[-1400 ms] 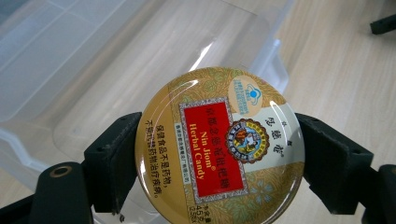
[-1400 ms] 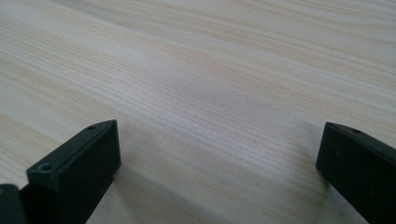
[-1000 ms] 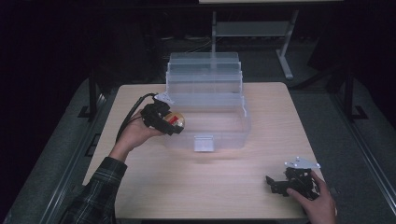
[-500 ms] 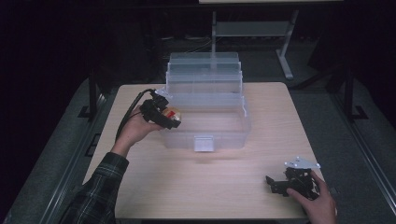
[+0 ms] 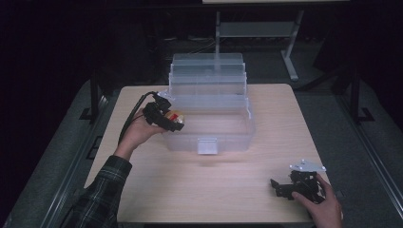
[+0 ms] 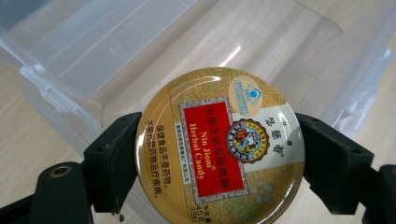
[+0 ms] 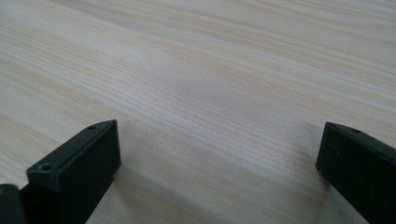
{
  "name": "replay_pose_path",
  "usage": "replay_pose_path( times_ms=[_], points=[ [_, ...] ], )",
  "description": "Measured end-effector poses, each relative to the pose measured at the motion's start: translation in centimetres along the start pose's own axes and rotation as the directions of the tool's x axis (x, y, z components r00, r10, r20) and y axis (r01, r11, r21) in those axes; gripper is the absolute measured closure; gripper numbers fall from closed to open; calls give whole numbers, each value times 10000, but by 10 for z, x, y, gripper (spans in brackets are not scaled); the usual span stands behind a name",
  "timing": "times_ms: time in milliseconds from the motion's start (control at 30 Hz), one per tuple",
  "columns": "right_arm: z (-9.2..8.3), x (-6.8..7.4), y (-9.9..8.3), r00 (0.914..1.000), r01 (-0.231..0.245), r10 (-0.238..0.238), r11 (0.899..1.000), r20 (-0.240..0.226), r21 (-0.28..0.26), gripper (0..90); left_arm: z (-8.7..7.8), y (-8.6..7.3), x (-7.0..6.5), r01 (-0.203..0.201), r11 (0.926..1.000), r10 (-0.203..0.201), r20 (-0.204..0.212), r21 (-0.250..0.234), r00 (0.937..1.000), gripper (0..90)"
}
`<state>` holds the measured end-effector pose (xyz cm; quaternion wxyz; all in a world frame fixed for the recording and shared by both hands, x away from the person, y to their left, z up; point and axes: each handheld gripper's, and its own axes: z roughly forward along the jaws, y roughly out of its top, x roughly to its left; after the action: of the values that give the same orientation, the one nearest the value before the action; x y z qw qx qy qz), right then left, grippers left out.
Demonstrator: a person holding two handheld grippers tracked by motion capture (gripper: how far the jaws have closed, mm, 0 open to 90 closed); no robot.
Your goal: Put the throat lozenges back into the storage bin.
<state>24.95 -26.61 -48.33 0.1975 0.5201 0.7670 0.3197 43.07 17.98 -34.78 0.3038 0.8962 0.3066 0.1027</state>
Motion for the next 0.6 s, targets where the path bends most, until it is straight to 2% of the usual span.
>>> replay_pose_path(
  times_ms=[367,600],
  points=[
    [0,0,0,10000,-5,5,10000,-6,0,0,-1,-2,1,32,9998,-32,17,-185,10000,188],
    [0,0,0,10000,1,-1,10000,-5,0,0,-9,-3,0,-23,9995,24,33,-304,10000,190]
  ],
)
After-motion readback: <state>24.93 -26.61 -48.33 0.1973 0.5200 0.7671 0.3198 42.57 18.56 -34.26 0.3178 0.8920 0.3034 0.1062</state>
